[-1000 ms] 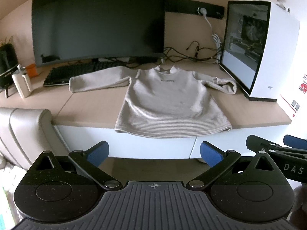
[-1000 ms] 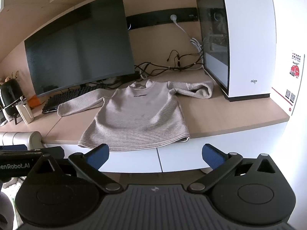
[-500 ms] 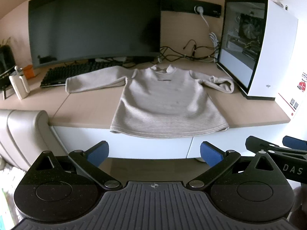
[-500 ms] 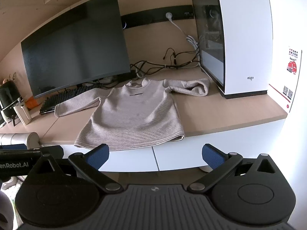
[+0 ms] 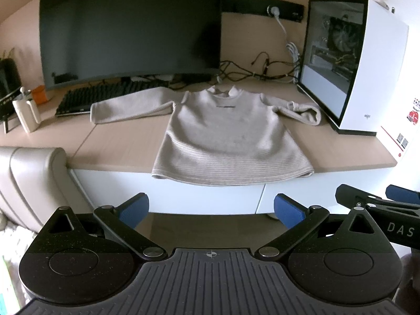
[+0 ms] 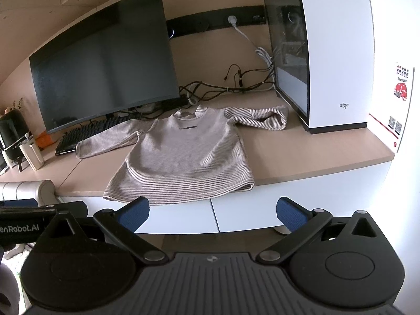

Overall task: Fold clothes
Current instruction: 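Move the left gripper toward the sweater sleeve cuff near the keyboard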

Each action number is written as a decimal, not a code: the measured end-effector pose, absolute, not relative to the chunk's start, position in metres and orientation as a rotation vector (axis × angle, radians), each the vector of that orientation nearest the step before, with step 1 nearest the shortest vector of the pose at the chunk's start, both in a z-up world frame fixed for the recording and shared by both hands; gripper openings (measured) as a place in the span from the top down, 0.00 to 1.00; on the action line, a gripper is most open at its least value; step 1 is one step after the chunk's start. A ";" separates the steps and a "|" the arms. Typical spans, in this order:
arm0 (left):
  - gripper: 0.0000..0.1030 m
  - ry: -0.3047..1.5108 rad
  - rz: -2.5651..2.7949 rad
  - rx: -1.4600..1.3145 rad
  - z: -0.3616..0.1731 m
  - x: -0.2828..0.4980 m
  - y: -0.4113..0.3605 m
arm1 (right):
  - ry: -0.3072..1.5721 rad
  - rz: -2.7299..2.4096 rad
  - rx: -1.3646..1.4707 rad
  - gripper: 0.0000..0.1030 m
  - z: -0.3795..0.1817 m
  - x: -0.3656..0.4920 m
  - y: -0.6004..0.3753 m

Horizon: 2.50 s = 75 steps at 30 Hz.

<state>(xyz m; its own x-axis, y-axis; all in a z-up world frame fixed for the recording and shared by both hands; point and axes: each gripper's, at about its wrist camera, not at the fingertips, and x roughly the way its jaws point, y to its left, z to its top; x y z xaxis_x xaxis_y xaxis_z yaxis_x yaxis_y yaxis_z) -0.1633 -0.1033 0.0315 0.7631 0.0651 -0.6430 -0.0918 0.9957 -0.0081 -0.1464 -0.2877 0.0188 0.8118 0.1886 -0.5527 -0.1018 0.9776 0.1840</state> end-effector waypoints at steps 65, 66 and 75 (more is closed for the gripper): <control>0.00 0.800 0.056 -0.063 0.016 -0.115 -0.094 | 0.699 0.124 0.189 0.00 0.002 -0.107 -0.291; 0.00 0.802 0.051 -0.062 0.015 -0.111 -0.094 | 0.701 0.120 0.190 0.00 0.001 -0.105 -0.292; 0.00 0.850 0.009 -0.070 0.007 -0.062 -0.088 | 0.750 0.073 0.210 0.00 -0.009 -0.063 -0.283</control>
